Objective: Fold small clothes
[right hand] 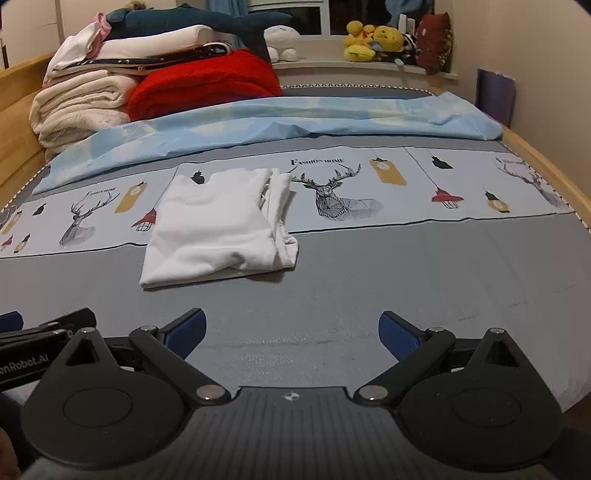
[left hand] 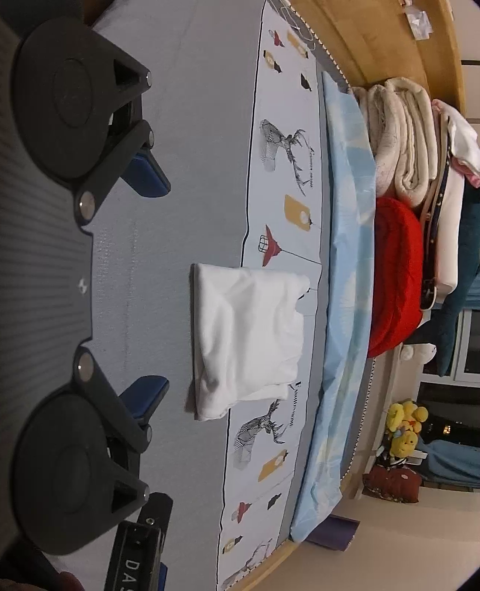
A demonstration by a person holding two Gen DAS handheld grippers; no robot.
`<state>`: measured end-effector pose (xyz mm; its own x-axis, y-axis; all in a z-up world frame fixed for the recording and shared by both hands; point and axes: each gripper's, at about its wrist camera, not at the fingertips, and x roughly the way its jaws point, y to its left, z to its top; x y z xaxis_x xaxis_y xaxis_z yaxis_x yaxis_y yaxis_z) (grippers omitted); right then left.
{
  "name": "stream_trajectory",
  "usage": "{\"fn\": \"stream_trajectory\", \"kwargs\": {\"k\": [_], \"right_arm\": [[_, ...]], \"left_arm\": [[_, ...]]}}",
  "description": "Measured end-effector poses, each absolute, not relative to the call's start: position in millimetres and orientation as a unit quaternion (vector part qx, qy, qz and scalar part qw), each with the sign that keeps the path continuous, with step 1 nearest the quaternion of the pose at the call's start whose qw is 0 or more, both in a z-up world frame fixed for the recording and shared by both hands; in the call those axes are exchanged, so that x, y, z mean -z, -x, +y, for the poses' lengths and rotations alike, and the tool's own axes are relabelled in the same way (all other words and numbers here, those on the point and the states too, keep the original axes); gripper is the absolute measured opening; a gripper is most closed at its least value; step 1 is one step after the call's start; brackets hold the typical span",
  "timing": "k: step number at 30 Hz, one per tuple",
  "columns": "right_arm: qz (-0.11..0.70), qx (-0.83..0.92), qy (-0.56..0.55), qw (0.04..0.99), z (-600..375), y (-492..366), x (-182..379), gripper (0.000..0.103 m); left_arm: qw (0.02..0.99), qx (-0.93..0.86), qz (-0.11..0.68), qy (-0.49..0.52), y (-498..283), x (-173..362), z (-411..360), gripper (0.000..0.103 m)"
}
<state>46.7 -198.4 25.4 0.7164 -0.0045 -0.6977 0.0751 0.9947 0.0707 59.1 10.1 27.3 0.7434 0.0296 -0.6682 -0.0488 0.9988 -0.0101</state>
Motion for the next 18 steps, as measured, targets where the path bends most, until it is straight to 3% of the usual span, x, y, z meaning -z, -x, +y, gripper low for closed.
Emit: {"fn": "stream_trajectory", "kwargs": {"k": [18], "right_arm": [[0.371,0.014,-0.012,0.929,-200,-56,-20,0.099]], "left_arm": [[0.927,-0.019,0.375,0.014,-71,-13,5,0.103]]}}
